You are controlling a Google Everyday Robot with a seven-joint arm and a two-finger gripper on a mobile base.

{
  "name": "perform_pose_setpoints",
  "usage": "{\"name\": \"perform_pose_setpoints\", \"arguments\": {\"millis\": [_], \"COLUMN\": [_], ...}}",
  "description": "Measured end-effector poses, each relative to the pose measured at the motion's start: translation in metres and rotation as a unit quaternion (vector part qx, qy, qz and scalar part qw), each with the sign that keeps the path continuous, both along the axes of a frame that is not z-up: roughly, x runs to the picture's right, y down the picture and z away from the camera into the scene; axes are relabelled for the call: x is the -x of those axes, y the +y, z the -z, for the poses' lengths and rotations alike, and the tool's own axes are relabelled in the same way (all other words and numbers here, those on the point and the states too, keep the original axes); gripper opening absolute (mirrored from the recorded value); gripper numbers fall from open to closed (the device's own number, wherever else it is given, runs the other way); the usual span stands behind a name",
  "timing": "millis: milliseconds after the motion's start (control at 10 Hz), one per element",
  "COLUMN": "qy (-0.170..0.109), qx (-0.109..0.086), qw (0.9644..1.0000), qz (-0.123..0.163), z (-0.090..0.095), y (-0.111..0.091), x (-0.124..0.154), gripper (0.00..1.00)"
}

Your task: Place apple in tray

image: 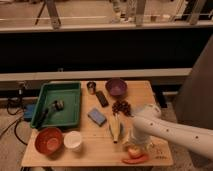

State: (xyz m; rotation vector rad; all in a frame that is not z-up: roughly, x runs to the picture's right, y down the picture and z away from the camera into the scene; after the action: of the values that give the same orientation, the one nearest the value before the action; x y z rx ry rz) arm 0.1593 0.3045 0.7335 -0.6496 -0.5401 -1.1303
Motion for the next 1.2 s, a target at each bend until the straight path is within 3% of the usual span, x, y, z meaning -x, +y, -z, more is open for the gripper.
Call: {"name": "perform_pose_setpoints", "arguments": {"millis": [400,500,700,1200], "qy": [-0.006,-0.004,0.000,-0.004], "qx": [-0.002,-0.006,-0.016,-0.037], "qw": [1.0000,1.0000,0.9999,0.9992], "qz": [0.004,0.004,0.006,0.016], "z": [0.005,0.010,0.028,0.048], "y": [-0.006,-0.013,-0.035,-0.076], "x": [-0.004,-0.003,0.003,0.023], "gripper": [0.15,0.10,0.09,0.09]}}
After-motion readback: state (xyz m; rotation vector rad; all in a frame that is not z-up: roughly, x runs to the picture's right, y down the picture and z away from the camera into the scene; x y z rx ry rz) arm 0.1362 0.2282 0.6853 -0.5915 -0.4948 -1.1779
